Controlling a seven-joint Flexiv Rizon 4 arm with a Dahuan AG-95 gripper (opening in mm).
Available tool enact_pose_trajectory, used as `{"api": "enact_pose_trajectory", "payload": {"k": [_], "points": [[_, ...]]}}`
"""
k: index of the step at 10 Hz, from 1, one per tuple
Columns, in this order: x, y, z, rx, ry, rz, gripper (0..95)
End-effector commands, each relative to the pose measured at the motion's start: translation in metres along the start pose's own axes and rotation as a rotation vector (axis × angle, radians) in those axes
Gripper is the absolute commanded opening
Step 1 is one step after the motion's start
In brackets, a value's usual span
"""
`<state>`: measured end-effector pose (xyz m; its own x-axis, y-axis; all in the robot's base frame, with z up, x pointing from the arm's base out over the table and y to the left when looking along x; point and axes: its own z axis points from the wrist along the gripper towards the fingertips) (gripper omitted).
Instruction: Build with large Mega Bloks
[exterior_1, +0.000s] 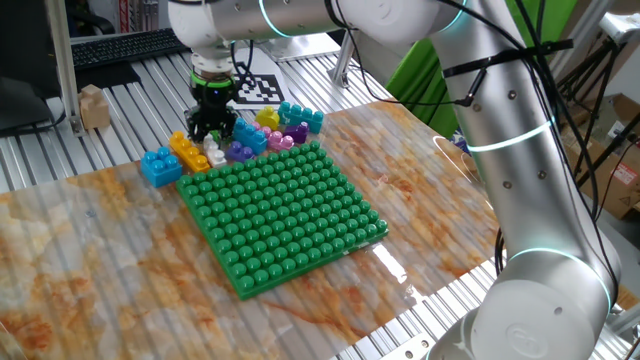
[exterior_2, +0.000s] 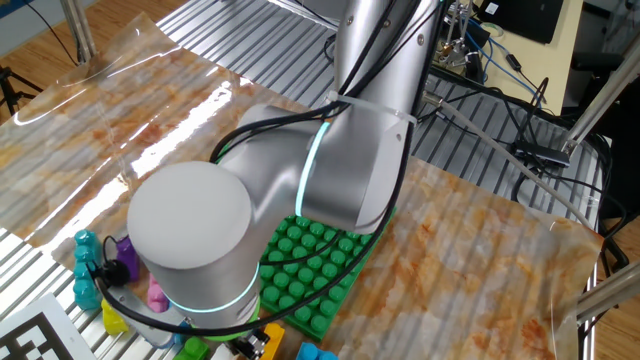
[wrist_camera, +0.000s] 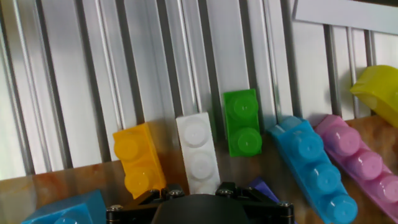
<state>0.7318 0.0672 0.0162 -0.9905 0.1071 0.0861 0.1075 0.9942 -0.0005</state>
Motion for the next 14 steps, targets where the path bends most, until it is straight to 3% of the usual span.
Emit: {"api": "enact_pose_trajectory", "payload": {"k": [1, 6, 10, 11, 14], "points": [[0.001, 0.0, 0.0, -0.003, -0.001, -0.016, 0.0], [0.002, -0.002, -0.007, -0.002, 0.007, -0.021, 0.0], [0.016, -0.008, -0.042, -0.016, 0.007, -0.016, 0.0], [0.023, -0.01, -0.055, -0.016, 0.005, -0.016, 0.0], [0.047, -0.007, -0.075, -0.008, 0.01, -0.004, 0.0]]}}
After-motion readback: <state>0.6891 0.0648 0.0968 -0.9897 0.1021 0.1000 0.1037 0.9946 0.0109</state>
